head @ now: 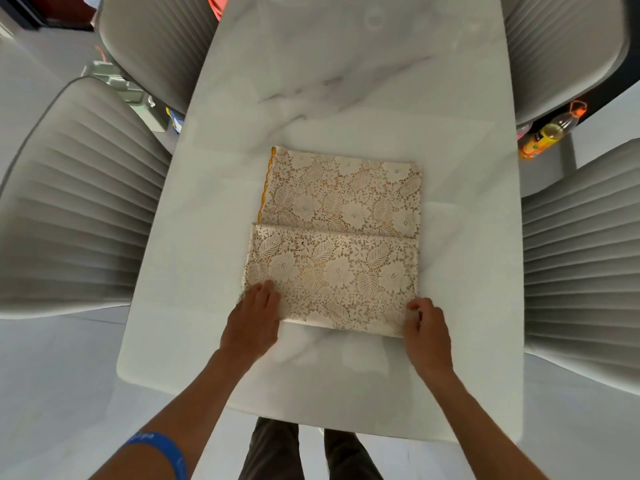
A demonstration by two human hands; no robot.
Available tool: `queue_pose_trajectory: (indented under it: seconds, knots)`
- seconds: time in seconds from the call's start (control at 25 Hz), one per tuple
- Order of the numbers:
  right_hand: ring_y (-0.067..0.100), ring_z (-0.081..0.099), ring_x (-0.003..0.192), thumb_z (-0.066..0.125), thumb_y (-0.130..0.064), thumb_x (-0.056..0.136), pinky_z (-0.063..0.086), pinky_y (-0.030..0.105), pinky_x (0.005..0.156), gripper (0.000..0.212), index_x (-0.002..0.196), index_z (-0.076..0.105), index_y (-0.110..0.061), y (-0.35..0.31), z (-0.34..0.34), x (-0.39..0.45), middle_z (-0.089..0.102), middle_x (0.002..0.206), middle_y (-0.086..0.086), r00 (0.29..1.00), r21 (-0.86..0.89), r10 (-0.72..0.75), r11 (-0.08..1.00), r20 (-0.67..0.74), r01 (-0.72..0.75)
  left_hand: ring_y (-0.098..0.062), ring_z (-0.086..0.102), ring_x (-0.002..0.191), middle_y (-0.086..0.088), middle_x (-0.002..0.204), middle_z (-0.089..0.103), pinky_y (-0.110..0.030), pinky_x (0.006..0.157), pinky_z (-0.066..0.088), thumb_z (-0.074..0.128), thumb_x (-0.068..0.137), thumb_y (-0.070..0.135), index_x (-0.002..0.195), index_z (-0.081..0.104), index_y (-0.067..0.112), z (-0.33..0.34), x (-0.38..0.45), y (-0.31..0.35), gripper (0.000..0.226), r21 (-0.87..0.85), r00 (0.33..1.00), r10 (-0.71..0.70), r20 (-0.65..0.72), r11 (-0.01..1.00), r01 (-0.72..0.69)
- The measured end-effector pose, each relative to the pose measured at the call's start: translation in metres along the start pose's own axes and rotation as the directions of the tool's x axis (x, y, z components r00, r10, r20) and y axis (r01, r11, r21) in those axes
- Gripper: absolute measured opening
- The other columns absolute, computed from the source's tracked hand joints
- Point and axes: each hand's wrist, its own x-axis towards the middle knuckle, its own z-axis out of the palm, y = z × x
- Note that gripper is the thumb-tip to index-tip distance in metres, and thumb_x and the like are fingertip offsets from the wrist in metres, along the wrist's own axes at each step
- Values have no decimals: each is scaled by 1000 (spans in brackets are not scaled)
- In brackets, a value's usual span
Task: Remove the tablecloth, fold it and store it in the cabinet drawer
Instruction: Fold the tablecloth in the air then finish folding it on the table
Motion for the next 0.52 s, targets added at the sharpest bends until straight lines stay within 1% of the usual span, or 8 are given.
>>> queue_pose_trajectory:
  seconds: [0.04,0.08,0.12,0.2,0.28,0.36,0.44,0.52]
  knots:
    - [38,55,109,56,-10,83,46,44,86,37,120,55,-17,3,3,-10,53,125,14,996,-178,-78,982,-34,71,-39,66,103,-21,117,67,-44,71,62,81,63,4,114,65,-5,-1,-1,-1,53,16,1000,27,-5,1000,-27]
    - [40,48,122,60,-11,76,44,49,95,55,131,52,-17,6,8,-17,46,141,16,974,-374,-226,905,-19,203,-39,67,101,-20,116,68,-44,71,62,82,64,5,113,66,-5,-2,-1,-2,53,27,999,47,-12,999,-47]
    - [40,40,134,63,-12,71,40,54,103,69,138,48,-17,7,14,-23,38,152,16,927,-489,-369,797,67,353,-39,68,100,-19,114,69,-44,71,62,84,63,4,113,67,-5,-2,0,-2,53,33,998,57,-14,998,-57]
    - [38,35,142,66,-14,68,36,56,110,77,143,47,-15,1,26,-28,35,157,14,820,-523,-521,644,236,559,-39,69,98,-16,112,71,-43,65,62,86,60,0,112,68,-3,-1,0,0,56,35,998,57,-14,998,-56]
    - [36,56,126,75,-15,67,53,49,95,67,132,60,-7,-9,31,-24,53,144,16,824,-557,-512,622,243,550,-39,69,99,-13,113,72,-42,56,61,86,57,-6,112,69,-1,0,1,1,58,13,1000,21,-12,1000,-21]
    - [32,72,96,85,-14,60,62,39,63,51,109,72,-4,-12,31,-24,70,119,15,850,-640,-483,590,207,492,-39,69,101,-11,115,72,-42,51,60,84,57,-12,113,70,1,3,1,0,58,-21,999,11,-35,1000,-12]
    - [29,72,72,89,-10,53,56,33,44,39,89,74,-4,-6,30,-27,75,99,12,827,-678,-528,538,190,500,-37,69,103,-10,117,71,-40,47,60,81,57,-16,113,69,2,4,0,-2,61,-28,999,30,-44,999,-32]
    - [28,65,62,88,-5,52,53,33,43,34,80,70,-5,-3,32,-32,71,88,13,807,-672,-560,525,189,522,-32,67,106,-10,124,67,-34,42,57,76,54,-17,116,65,5,7,0,-5,67,-2,999,29,-38,1000,-29]
